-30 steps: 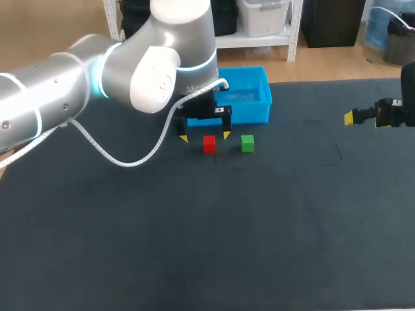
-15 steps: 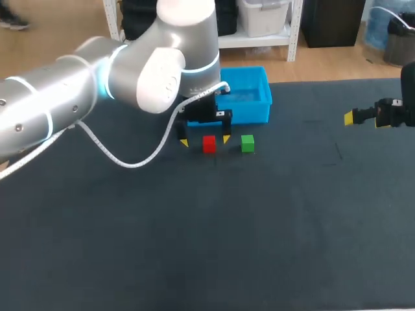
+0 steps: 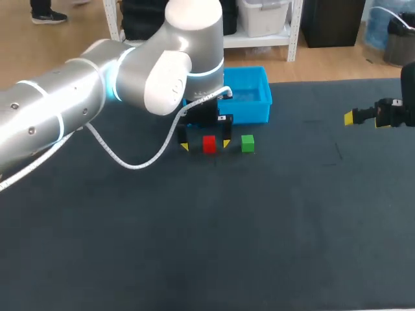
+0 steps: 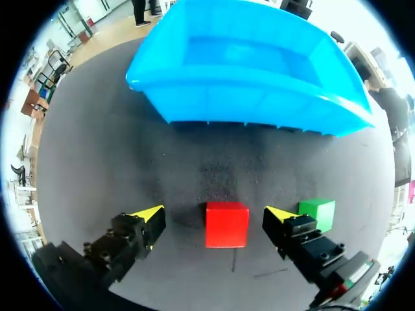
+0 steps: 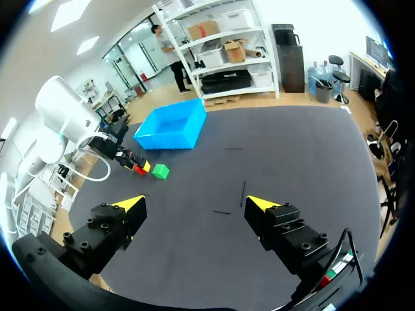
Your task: Use the left arm to pick the red cube and place it into the blue plastic box first, then use the right arm to grasp the green cube and put it into the same blue plastic box after the first action is fully finished.
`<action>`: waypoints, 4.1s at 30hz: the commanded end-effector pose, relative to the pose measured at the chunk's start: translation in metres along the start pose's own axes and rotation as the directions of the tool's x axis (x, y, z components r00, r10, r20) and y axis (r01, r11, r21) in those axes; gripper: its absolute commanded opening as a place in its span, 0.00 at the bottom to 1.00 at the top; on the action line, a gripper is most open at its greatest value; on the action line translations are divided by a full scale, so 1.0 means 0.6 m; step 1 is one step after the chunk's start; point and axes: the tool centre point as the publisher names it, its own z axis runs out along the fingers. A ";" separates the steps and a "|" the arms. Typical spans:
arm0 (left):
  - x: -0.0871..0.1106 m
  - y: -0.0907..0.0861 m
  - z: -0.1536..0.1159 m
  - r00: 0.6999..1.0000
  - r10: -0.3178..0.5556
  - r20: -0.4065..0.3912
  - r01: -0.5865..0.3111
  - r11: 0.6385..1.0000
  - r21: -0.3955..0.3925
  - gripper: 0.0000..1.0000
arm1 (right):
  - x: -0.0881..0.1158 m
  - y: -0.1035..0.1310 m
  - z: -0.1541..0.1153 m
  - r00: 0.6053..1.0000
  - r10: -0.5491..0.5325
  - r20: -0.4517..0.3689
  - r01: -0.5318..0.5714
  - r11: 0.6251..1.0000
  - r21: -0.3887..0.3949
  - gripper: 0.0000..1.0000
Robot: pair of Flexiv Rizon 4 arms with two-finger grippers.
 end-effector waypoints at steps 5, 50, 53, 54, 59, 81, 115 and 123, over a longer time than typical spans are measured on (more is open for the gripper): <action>-0.010 -0.006 0.004 1.000 -0.002 -0.018 0.002 1.000 -0.013 1.00 | 0.000 0.000 -0.001 1.000 0.000 -0.001 0.000 1.000 0.001 1.00; -0.024 -0.014 -0.035 0.998 0.054 0.033 -0.054 0.998 -0.013 0.00 | 0.000 0.000 -0.001 1.000 0.000 -0.001 0.000 1.000 0.001 1.00; -0.027 -0.015 -0.056 0.997 0.061 0.048 -0.061 0.998 -0.010 0.00 | 0.000 0.000 -0.001 1.000 0.000 -0.001 0.000 1.000 0.001 1.00; -0.028 -0.015 -0.063 0.997 0.063 0.050 -0.063 0.998 -0.011 0.00 | 0.000 0.000 -0.001 1.000 0.000 -0.001 0.000 1.000 0.001 1.00; -0.034 -0.011 -0.097 0.997 0.062 0.056 -0.061 0.998 -0.008 0.00 | 0.000 0.000 -0.001 1.000 0.000 -0.001 0.000 1.000 0.001 1.00; -0.040 0.001 -0.184 0.938 0.199 0.284 -0.218 0.975 0.036 0.00 | 0.000 0.000 -0.001 1.000 0.000 -0.001 0.000 1.000 0.001 1.00; -0.087 0.025 -0.221 0.810 0.324 0.488 -0.430 0.895 0.120 0.00 | 0.000 0.000 -0.001 1.000 0.000 -0.001 0.000 1.000 0.001 1.00; -0.133 0.015 -0.207 0.797 0.331 0.505 -0.455 0.879 0.141 0.00 | 0.000 0.000 -0.001 1.000 0.000 -0.001 0.000 1.000 0.001 1.00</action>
